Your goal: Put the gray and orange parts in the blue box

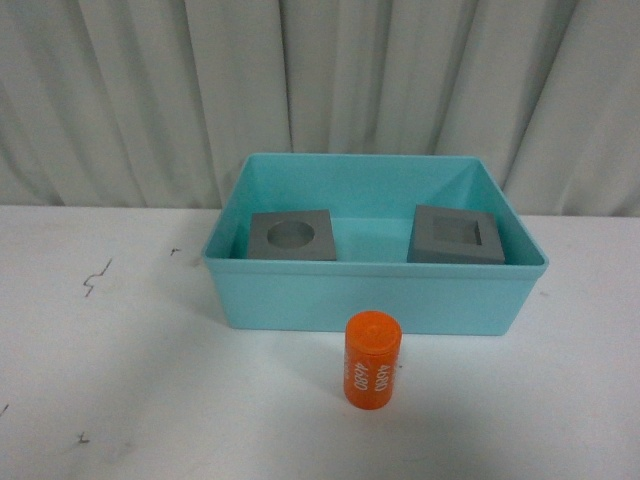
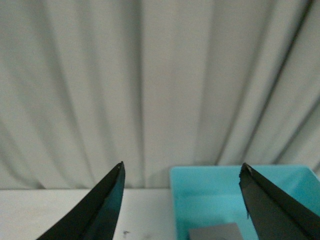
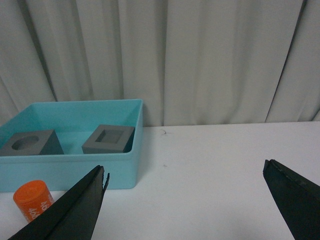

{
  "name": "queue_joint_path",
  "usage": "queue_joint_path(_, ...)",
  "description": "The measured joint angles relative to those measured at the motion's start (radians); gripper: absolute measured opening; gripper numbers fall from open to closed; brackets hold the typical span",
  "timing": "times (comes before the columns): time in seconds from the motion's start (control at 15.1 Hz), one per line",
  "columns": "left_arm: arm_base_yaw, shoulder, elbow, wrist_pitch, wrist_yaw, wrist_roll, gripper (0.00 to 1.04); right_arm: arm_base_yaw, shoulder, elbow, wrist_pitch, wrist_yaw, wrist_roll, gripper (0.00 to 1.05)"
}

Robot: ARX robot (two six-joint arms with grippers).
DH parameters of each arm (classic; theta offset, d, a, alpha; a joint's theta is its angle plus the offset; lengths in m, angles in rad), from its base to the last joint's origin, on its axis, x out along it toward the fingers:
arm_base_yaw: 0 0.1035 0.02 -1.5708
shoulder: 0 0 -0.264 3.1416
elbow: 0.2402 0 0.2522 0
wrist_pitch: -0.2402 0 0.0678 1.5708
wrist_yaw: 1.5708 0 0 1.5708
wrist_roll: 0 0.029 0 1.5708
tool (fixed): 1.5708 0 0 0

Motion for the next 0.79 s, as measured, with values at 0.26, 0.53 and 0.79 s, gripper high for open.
queue_joint_path(0.26, 0.042, -0.065, -0.111, 0.108, 0.007, 0.011, 0.58, 0.0, 0.0, 0.0, 0.001, 0.0, 0.0, 0.98)
queue_joint_path(0.53, 0.146, -0.265, -0.484, 0.248, 0.127, 0.019, 0.01, 0.0, 0.0, 0.0, 0.0, 0.0, 0.0, 0.98)
queue_joint_path(0.79, 0.211, -0.419, -0.645, 0.251, 0.193, 0.024, 0.02, 0.0, 0.0, 0.0, 0.0, 0.0, 0.0, 0.98)
